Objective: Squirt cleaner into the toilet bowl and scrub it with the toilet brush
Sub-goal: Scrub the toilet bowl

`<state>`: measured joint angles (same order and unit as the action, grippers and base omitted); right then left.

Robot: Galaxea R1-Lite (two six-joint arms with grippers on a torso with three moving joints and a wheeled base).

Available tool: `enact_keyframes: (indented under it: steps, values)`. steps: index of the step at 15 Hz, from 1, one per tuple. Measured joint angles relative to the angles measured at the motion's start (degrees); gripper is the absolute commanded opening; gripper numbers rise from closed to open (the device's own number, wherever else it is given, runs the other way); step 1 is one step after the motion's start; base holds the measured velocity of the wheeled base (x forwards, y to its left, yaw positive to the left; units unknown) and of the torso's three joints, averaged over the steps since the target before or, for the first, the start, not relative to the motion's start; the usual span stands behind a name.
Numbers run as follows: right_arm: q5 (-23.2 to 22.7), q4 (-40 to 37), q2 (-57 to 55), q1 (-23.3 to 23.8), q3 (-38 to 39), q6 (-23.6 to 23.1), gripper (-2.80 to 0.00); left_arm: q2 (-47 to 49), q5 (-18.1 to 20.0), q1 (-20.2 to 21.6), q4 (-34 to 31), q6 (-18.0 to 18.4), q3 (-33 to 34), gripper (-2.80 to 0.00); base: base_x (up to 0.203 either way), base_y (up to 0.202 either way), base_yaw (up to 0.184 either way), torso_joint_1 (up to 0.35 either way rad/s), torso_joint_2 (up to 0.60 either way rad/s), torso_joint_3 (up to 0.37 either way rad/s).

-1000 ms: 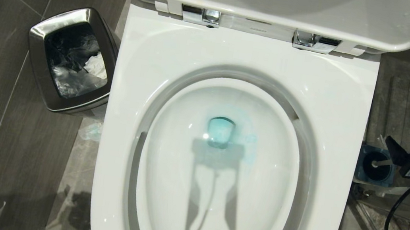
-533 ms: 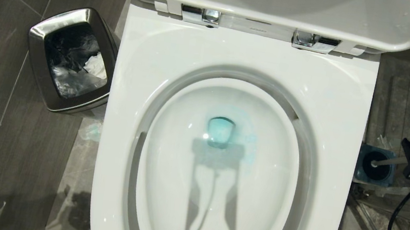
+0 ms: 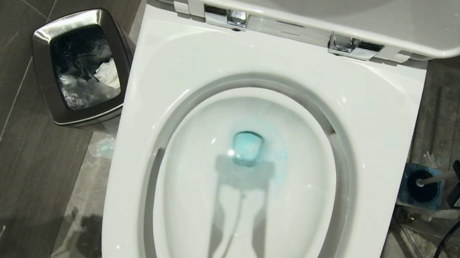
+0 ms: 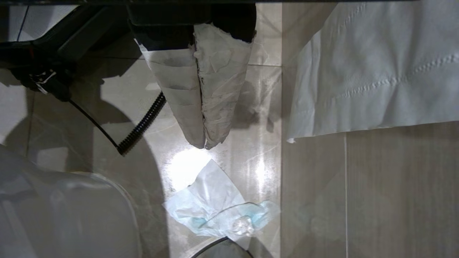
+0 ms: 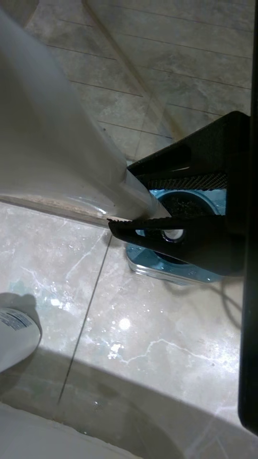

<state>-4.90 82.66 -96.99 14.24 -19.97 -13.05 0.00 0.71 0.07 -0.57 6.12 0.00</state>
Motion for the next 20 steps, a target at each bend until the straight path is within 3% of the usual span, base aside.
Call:
enact_keyframes:
  steps: [8,20]
  values:
    - [0.13,0.13,3.17,0.11,4.24,2.03,-2.8,0.0,-0.02,0.0,0.02,0.0,0.0,-2.8,0.0,0.0,0.0,0.0,0.0,0.0]
    - [2.6,-0.44,7.56,0.2,2.63,4.06,-2.8,0.0,-0.01,0.0,0.02,0.0,0.0,-2.8,0.0,0.0,0.0,0.0,0.0,0.0]
